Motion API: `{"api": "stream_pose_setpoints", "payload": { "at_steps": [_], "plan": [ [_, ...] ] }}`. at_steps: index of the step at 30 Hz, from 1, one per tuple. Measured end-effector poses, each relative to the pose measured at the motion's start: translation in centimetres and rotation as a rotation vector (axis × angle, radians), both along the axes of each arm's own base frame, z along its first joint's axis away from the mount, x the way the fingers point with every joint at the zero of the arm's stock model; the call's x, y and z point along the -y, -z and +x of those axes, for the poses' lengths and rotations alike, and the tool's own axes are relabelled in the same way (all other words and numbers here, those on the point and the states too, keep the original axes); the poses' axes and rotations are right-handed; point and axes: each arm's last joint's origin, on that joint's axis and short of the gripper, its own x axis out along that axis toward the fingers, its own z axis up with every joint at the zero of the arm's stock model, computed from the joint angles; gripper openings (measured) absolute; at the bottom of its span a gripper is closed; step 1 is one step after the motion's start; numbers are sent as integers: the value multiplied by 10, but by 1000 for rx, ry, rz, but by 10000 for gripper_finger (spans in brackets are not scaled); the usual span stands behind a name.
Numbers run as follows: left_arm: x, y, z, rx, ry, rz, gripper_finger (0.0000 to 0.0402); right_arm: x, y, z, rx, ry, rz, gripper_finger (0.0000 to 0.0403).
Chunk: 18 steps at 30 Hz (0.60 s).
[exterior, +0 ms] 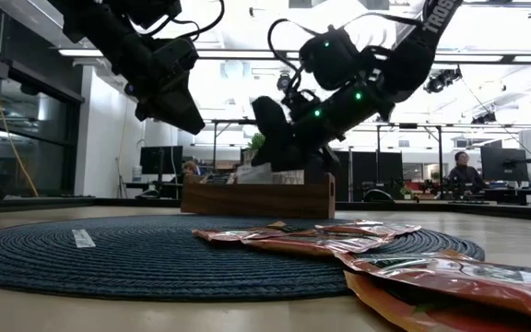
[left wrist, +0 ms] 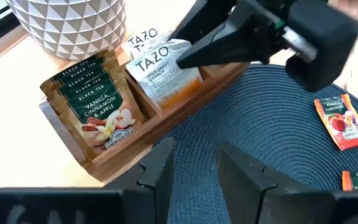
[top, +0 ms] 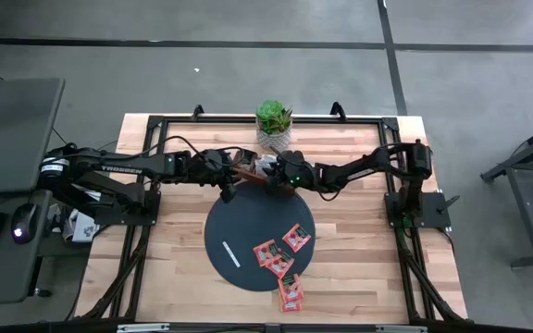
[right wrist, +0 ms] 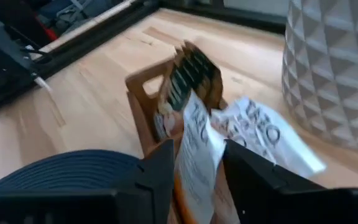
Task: Pick & Place Tea
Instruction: Put the white tea bag into the middle section of the wooden organizer, then put the orange tea bag into the right section of the wooden organizer
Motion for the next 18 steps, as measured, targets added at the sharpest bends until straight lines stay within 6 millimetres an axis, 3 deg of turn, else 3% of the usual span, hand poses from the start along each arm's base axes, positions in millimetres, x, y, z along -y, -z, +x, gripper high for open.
{"api": "stream_pose_setpoints", "payload": {
  "at_steps": [6, 11, 18],
  "plan": [
    [0, 0, 0, 0, 0, 0, 115, 0, -24, -4, 14, -34, -86, 146],
    [0, 0, 0, 1, 2, -2, 115, -3, -45, -12, 20, -107, -56, 140],
    [3, 6, 5, -6, 80, -69, 115, -27, -65, -39, -160, -317, 65, 127]
  ]
}}
